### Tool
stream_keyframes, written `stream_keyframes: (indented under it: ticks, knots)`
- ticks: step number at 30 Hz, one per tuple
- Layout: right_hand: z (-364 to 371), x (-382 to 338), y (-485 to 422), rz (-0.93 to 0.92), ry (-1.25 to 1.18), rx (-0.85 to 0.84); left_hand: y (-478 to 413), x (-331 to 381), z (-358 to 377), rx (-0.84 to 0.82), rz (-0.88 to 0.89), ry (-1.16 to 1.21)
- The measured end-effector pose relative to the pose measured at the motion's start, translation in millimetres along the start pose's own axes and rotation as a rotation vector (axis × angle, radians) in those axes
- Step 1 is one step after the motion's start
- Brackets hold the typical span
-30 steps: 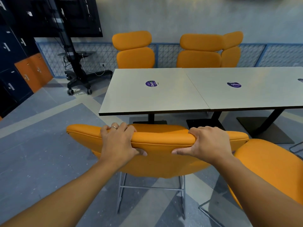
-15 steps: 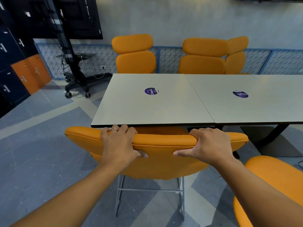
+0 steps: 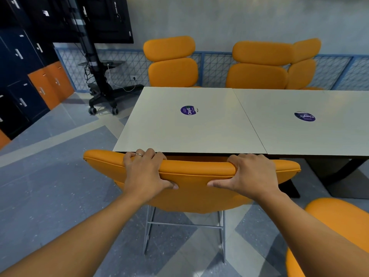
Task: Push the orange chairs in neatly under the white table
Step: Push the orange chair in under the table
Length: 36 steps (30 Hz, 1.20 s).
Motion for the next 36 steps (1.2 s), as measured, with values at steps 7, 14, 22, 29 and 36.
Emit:
stream_keyframes:
  ticks: [7,14,22,29,36]
  knots:
    - [-13.5,-2.8,3.3,0.032,-0.164,-0.078,8.1,-4.6,-13.5,-0.100,-0.021,0.214]
    - [-23.5,-38.4,-20.0,0.046,-0.581,-0.278,10.2,-23.9,-44.5,-0.126,-0.060,0.456]
    - [-41.6,-114.6,-64.4,-0.013,-0.821,-0.350,2.7,-100.7,-85.3,-0.012,-0.120,0.480]
    - [-51.1,-221.6,-118.3,0.000,-0.787,-0.371,-9.7,-216.9,-111.0,-0.009,-0.180,0.486]
    - [-56.5,-327.9,-182.8,0.019,-0.715,-0.382,-21.4,-338.2,-136.6,-0.082,-0.188,0.511]
Point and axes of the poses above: each hand's wrist, its own y-axis away from the middle knuckle, its own z-axis out of the palm, x = y × z, the point moved 3 cm from there along -y, towards the middle knuckle, and after that the axes turned 8 degrees about y, right-handed, at the moved point
